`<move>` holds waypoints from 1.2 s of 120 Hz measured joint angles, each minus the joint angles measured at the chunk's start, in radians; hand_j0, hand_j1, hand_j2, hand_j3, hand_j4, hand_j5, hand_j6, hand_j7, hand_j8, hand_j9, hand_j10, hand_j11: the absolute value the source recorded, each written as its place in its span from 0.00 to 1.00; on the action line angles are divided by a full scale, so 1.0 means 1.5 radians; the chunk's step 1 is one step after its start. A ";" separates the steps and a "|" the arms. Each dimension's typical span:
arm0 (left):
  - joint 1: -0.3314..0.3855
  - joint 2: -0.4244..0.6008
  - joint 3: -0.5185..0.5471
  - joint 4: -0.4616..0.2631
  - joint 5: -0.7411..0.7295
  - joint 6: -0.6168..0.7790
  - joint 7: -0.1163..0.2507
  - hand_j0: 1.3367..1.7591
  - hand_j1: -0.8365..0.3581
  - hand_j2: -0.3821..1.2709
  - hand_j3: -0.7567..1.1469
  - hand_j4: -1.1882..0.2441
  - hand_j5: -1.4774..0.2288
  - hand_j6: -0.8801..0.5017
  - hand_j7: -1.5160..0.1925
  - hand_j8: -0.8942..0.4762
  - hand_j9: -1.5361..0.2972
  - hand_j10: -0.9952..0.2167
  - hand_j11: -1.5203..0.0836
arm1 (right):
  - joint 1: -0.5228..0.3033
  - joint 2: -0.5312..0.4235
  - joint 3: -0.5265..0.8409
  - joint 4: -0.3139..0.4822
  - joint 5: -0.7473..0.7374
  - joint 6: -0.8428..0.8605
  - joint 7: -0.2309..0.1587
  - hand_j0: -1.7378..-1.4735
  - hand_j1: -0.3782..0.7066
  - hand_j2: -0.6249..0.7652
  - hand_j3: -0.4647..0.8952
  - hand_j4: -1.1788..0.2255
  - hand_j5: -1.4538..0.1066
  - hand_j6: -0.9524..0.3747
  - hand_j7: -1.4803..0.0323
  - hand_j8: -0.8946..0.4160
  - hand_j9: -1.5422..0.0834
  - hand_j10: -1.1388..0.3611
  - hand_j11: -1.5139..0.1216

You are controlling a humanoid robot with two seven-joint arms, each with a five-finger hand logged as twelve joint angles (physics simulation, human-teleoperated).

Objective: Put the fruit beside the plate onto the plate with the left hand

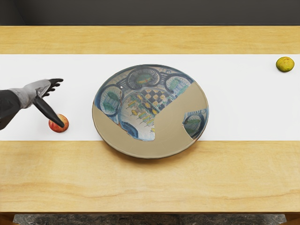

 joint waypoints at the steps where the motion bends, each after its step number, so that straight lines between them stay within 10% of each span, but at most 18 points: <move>1: 0.001 -0.001 0.001 -0.002 0.001 0.006 0.000 0.76 0.97 0.23 0.40 0.81 0.85 0.62 0.87 0.63 0.82 0.80 0.93 | 0.000 0.000 0.000 0.000 0.000 0.000 0.000 0.30 0.05 0.45 0.34 0.83 0.91 0.70 0.96 0.67 0.93 0.75 0.91; 144: 0.036 -0.050 0.052 -0.016 0.043 0.136 0.007 0.76 0.59 0.28 0.40 0.55 0.56 0.35 0.58 0.36 0.55 0.49 0.62 | 0.000 0.000 0.000 0.000 0.000 0.000 0.000 0.30 0.05 0.45 0.34 0.83 0.91 0.70 0.96 0.67 0.93 0.75 0.91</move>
